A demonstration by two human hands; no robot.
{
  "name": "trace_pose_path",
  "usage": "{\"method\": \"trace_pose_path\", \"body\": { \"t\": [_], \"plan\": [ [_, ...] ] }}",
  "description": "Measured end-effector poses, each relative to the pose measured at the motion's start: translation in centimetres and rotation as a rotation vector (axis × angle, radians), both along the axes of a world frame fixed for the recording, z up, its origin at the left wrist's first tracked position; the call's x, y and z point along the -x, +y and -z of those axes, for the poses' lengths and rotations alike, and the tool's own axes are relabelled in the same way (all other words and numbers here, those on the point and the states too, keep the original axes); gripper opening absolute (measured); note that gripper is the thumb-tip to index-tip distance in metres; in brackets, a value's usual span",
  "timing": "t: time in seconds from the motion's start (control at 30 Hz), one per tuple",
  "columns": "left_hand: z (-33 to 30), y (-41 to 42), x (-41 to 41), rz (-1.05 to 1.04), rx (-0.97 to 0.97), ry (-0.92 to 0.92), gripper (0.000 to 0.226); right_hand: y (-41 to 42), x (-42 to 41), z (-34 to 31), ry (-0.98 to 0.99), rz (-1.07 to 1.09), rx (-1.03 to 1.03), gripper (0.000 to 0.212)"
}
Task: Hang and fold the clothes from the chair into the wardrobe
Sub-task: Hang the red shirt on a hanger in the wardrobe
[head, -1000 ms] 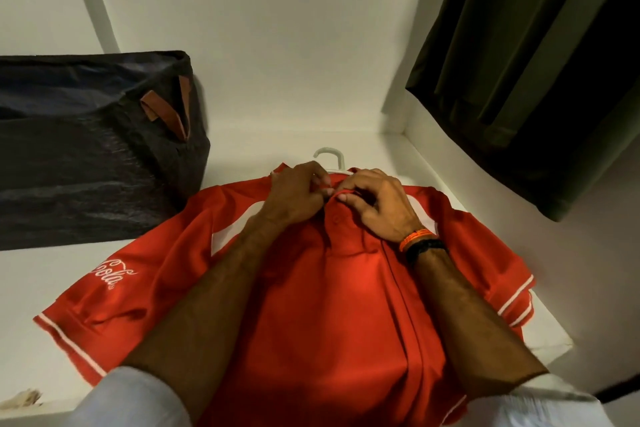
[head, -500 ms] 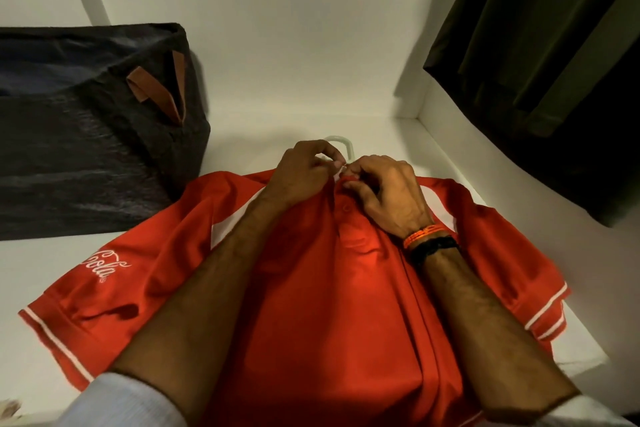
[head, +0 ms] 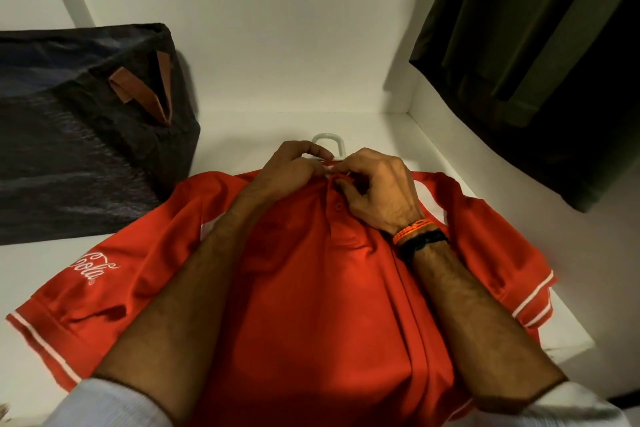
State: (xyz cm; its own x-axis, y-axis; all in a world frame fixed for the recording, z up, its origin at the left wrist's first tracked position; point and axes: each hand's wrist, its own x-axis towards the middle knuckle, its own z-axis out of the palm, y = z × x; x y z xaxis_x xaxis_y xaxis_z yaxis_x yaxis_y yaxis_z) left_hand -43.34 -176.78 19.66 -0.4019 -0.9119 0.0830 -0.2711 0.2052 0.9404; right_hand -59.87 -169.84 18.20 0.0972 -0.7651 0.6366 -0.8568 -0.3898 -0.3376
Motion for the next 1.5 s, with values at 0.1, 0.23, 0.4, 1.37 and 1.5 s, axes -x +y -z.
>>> {"method": "trace_pose_path", "body": {
  "t": [0.1, 0.23, 0.4, 1.37, 1.5],
  "plan": [
    [-0.4, 0.1, -0.4, 0.006, -0.08, 0.01, 0.034, 0.0, 0.0, -0.1, -0.021, -0.008, -0.041, 0.023],
    [-0.1, 0.6, -0.7, 0.12, -0.041, -0.068, 0.06, -0.1, 0.2, 0.0, -0.038, 0.016, -0.088, 0.02],
    [0.7, 0.5, -0.7, 0.105, 0.059, -0.1, 0.052, 0.3, 0.6, -0.5, -0.159, -0.057, -0.212, 0.015],
    [1.5, 0.2, -0.4, 0.013, 0.183, -0.166, 0.068, -0.4, 0.5, 0.8, -0.405, -0.149, -0.317, 0.034],
    [1.5, 0.3, -0.4, -0.001, 0.247, -0.228, 0.067, -0.6, 0.8, 0.9, -0.291, -0.033, -0.135, 0.023]
  ]
}}
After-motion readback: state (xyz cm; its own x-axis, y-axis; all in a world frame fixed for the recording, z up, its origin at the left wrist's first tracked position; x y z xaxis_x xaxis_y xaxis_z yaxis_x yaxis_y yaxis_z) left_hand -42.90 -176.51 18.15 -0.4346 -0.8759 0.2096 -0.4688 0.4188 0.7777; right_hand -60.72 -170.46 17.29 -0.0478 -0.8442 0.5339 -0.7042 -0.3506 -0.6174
